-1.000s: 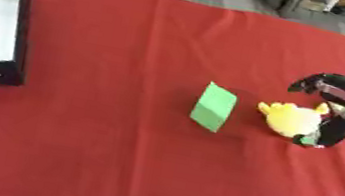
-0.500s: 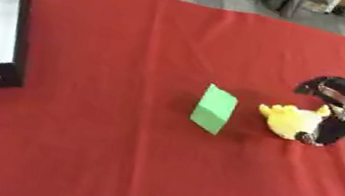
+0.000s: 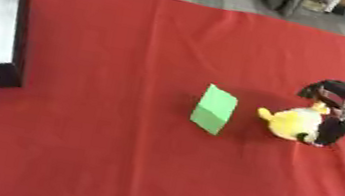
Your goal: Pick up the objects with one hand, pass them to the other hand, and then place them into the box on the other side of the table.
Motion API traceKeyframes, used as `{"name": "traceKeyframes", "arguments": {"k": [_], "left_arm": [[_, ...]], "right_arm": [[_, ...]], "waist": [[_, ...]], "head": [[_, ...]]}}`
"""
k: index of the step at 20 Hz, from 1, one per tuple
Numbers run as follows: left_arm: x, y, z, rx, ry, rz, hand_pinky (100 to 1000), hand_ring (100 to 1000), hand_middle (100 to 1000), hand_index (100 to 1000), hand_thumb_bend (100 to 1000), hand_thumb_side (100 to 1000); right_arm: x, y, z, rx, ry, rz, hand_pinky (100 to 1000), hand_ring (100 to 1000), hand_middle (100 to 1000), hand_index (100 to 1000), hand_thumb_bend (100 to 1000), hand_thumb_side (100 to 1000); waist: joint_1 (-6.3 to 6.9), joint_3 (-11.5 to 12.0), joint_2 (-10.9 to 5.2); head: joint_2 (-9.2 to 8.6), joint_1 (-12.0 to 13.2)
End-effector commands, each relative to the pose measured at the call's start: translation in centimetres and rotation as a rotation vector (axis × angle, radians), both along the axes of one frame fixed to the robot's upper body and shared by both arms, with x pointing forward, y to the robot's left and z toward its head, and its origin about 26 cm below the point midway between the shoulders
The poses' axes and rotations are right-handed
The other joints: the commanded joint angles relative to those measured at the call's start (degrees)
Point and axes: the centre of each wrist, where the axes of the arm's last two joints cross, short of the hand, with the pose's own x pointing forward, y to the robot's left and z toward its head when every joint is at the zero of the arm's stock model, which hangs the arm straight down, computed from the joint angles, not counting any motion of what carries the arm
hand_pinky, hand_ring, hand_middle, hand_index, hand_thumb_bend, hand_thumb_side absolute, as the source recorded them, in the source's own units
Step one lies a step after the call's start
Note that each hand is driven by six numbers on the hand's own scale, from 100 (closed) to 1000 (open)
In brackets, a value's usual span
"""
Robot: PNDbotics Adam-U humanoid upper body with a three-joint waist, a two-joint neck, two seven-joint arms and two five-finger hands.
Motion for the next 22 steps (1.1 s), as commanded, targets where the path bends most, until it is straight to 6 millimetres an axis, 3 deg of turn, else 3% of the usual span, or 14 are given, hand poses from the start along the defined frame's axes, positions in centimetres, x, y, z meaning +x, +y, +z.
{"name": "traceKeyframes", "arguments": {"k": [1, 6, 9, 15, 22], "left_arm": [[-0.3, -0.1, 1.0, 0.0, -0.037, -0.01, 905, 762, 808, 841, 170, 778], [-0.2, -0.1, 1.0, -0.003, -0.037, -0.009, 905, 762, 808, 841, 170, 777], [-0.2, -0.1, 1.0, -0.001, -0.035, -0.011, 905, 762, 807, 840, 170, 778], [-0.2, -0.1, 1.0, 0.0, -0.034, -0.01, 906, 762, 805, 840, 170, 777], [-0.2, 0.0, 1.0, -0.002, -0.036, -0.007, 906, 761, 802, 837, 171, 775]], "right_arm": [[0.2, -0.5, 0.6, -0.039, -0.011, -0.015, 883, 872, 799, 851, 453, 100], [0.3, -0.2, 0.2, -0.021, -0.057, 0.005, 862, 836, 710, 749, 417, 100], [-0.1, 0.4, 0.3, 0.048, -0.127, 0.047, 827, 775, 635, 673, 273, 100], [-0.5, 0.6, 0.0, 0.138, -0.212, 0.059, 792, 705, 512, 540, 153, 100], [-1.0, 1.4, 0.6, 0.204, -0.301, 0.036, 767, 661, 458, 470, 104, 100]], "waist": [[0.21, 0.1, -0.7], [0.19, 0.2, -0.7], [0.15, 0.1, -0.77], [0.06, 0.2, -0.92], [0.0, 0.0, -1.09]], "head": [[-0.82, -0.2], [-0.75, -0.3], [-0.62, 0.0], [-0.73, 0.1], [-0.57, 0.4]]}}
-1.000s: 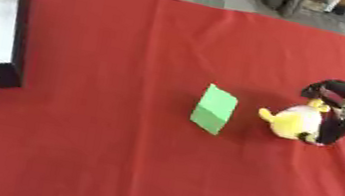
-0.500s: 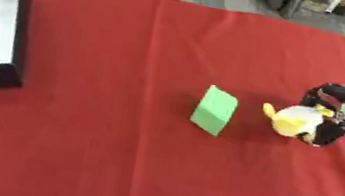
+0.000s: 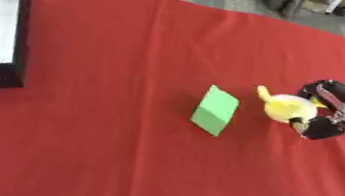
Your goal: Pick up the objects with one hand, pass them to the other hand, and then place them into the box on the other side of the table.
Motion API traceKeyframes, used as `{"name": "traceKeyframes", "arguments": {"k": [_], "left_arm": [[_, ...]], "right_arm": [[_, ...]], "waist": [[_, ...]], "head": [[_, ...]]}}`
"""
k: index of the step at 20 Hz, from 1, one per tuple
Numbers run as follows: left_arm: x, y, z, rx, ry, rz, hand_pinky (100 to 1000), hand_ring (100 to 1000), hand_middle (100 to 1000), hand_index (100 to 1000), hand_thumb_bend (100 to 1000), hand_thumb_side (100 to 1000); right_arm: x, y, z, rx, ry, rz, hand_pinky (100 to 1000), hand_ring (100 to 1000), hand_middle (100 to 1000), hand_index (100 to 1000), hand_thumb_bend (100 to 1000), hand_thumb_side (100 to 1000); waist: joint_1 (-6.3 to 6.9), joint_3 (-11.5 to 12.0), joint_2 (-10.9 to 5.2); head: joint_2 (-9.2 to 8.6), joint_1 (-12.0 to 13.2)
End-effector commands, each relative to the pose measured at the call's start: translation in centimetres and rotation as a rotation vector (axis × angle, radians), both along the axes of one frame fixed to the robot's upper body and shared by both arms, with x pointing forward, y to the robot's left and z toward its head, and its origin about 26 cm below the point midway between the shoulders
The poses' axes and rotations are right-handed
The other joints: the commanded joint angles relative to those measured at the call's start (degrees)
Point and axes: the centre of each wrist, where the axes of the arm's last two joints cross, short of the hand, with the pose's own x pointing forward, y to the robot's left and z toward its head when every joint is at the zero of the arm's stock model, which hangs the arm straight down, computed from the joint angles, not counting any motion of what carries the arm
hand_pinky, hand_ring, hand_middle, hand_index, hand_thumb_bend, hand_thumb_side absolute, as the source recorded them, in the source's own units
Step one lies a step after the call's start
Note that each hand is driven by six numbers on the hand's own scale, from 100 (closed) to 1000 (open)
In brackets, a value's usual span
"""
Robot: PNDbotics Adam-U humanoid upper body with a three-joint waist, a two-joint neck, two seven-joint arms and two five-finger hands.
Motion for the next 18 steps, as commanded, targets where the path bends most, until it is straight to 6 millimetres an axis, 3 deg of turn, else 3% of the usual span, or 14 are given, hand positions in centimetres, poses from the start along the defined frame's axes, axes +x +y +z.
{"name": "traceKeyframes", "arguments": {"k": [1, 5, 12, 18], "left_arm": [[-0.2, 0.2, 0.9, 0.001, -0.033, -0.001, 905, 761, 802, 836, 170, 775], [-0.3, 0.2, 0.9, 0.0, -0.034, 0.002, 905, 760, 801, 836, 169, 773], [-0.3, 0.1, 1.1, 0.005, -0.041, -0.004, 905, 760, 798, 829, 161, 766], [0.0, -0.1, 3.2, 0.073, -0.116, -0.038, 903, 764, 802, 831, 100, 724]], "right_arm": [[-0.5, 0.7, 1.7, 0.025, -0.097, -0.008, 756, 646, 453, 459, 100, 100], [-1.4, 2.6, 2.4, 0.14, -0.229, -0.019, 745, 624, 443, 446, 100, 100], [-1.2, 3.9, 1.5, 0.36, -0.381, 0.029, 730, 598, 443, 440, 100, 100], [-0.2, 6.5, 0.9, 0.541, -0.482, 0.093, 710, 579, 453, 446, 100, 100]], "waist": [[0.24, -0.2, -1.15], [0.36, -0.5, -1.17], [0.79, -0.8, -1.33], [1.52, -0.8, -1.76]], "head": [[-0.39, 0.4], [-0.33, 0.5], [-0.35, 0.0], [0.03, -0.2]]}}
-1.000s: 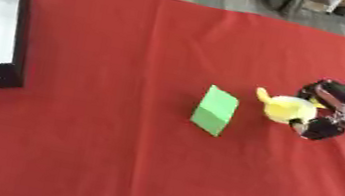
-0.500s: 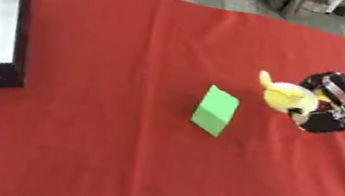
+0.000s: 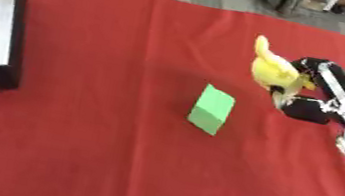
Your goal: Pick up the objects with one hand, pass them to the other hand, and then place them into the box on the other side of the table.
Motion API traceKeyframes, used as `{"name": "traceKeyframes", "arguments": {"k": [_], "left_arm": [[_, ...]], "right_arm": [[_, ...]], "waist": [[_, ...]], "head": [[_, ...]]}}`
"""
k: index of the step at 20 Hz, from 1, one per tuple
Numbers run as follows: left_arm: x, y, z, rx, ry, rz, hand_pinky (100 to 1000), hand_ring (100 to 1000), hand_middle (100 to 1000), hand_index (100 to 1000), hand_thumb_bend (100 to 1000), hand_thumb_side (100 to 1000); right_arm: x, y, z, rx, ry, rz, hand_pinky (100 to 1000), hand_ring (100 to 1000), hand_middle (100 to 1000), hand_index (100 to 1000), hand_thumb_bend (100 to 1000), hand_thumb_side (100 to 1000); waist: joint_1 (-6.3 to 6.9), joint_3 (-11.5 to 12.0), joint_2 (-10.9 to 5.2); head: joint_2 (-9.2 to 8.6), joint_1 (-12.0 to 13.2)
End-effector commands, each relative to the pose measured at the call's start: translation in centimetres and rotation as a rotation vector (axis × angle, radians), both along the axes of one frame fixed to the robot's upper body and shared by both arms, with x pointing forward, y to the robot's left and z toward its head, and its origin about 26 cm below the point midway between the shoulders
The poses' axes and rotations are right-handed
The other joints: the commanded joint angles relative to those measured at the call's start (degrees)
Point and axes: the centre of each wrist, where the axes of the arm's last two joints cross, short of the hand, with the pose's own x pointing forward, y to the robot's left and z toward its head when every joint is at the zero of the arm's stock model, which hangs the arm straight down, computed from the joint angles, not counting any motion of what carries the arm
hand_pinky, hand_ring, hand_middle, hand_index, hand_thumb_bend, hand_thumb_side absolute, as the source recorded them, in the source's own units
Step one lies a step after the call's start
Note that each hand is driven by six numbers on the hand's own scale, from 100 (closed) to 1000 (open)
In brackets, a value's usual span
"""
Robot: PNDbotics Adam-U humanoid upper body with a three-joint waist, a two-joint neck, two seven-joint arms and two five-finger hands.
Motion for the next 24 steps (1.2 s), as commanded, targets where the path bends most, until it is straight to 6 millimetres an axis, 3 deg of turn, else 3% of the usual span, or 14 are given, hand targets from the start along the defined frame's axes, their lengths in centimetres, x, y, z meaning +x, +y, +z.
{"name": "traceKeyframes", "arguments": {"k": [1, 14, 24], "left_arm": [[-0.3, 0.2, 2.1, 0.062, -0.079, -0.02, 903, 764, 802, 831, 100, 724], [-0.6, -0.7, 9.7, 0.419, -0.249, -0.104, 890, 768, 794, 826, 100, 672], [-1.8, -3.2, 14.5, 0.805, -0.278, -0.189, 885, 784, 795, 826, 100, 646]], "right_arm": [[0.3, 1.5, 0.6, 0.075, -0.077, 0.041, 710, 579, 453, 446, 100, 100], [2.1, 9.2, 0.7, 0.3, -0.266, 0.211, 695, 555, 456, 445, 100, 100], [2.0, 14.8, 0.5, 0.289, -0.314, 0.341, 693, 547, 457, 447, 100, 100]], "waist": [[0.5, 0.0, -1.51], [1.99, -0.4, -3.0], [2.46, 0.2, -3.46]], "head": [[0.1, -0.1], [1.5, -0.6], [2.07, -0.4]]}}
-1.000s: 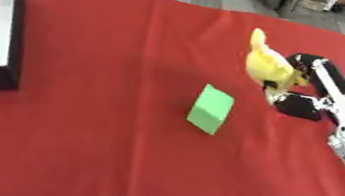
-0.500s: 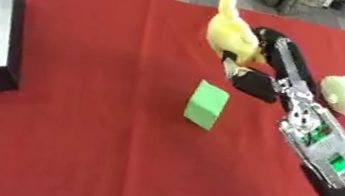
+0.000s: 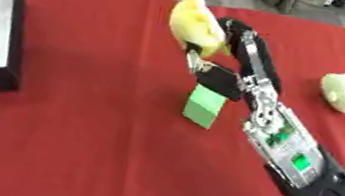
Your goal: Pick up the objects with one hand, pass them to the other hand, and then place them into the box on the other side of the table.
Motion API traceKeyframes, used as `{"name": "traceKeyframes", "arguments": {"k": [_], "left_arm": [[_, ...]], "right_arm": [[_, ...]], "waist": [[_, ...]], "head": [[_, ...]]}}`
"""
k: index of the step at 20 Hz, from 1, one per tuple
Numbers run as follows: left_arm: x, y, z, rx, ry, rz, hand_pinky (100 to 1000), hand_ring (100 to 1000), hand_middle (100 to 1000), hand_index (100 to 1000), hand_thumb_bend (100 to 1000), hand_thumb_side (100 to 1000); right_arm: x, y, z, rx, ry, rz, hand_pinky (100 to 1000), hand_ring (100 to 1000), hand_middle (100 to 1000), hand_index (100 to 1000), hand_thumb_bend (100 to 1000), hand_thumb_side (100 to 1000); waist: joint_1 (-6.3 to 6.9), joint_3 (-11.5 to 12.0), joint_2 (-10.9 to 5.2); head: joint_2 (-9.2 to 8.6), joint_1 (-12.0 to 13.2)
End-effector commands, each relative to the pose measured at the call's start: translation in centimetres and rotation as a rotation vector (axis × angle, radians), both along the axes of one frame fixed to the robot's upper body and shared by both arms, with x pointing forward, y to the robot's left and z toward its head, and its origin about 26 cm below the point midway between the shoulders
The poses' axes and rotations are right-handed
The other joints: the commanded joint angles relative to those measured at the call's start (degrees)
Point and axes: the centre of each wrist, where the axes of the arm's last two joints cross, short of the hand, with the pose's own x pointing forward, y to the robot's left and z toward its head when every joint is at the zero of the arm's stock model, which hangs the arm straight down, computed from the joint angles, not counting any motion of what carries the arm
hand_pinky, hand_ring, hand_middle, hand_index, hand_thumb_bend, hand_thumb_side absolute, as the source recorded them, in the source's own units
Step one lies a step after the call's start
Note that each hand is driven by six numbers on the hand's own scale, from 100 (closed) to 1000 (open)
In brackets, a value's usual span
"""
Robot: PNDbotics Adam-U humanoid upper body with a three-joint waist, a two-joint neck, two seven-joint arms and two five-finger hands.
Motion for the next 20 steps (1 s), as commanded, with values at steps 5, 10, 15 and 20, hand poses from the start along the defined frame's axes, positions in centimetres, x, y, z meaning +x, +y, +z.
{"name": "traceKeyframes", "arguments": {"k": [5, 10, 15, 20], "left_arm": [[-1.4, -1.6, 2.5, 0.331, -0.063, 0.01, 881, 798, 802, 834, 100, 670], [-1.7, -2.4, 3.1, 0.477, -0.074, 0.012, 881, 802, 805, 836, 100, 680], [-1.9, -3.2, 3.5, 0.552, -0.08, 0.005, 880, 822, 812, 844, 100, 691], [-0.9, -5.8, 3.0, 0.697, -0.081, -0.019, 884, 840, 819, 853, 100, 700]], "right_arm": [[-0.4, 2.2, 1.1, -0.02, -0.044, 0.031, 689, 545, 457, 447, 100, 100], [-0.5, 3.0, 1.3, -0.019, -0.041, 0.012, 688, 545, 458, 447, 100, 100], [-0.7, 4.6, 1.7, -0.021, -0.012, 0.081, 684, 542, 459, 447, 100, 100], [-0.8, 5.5, 2.2, 0.005, 0.03, 0.152, 684, 542, 459, 447, 100, 100]], "waist": [[0.63, 0.3, -1.99], [0.64, 0.4, -2.2], [1.06, 0.1, -2.36], [1.21, 0.3, -2.55]], "head": [[0.72, 0.6], [1.06, 0.9], [1.62, 2.0], [2.08, 2.1]]}}
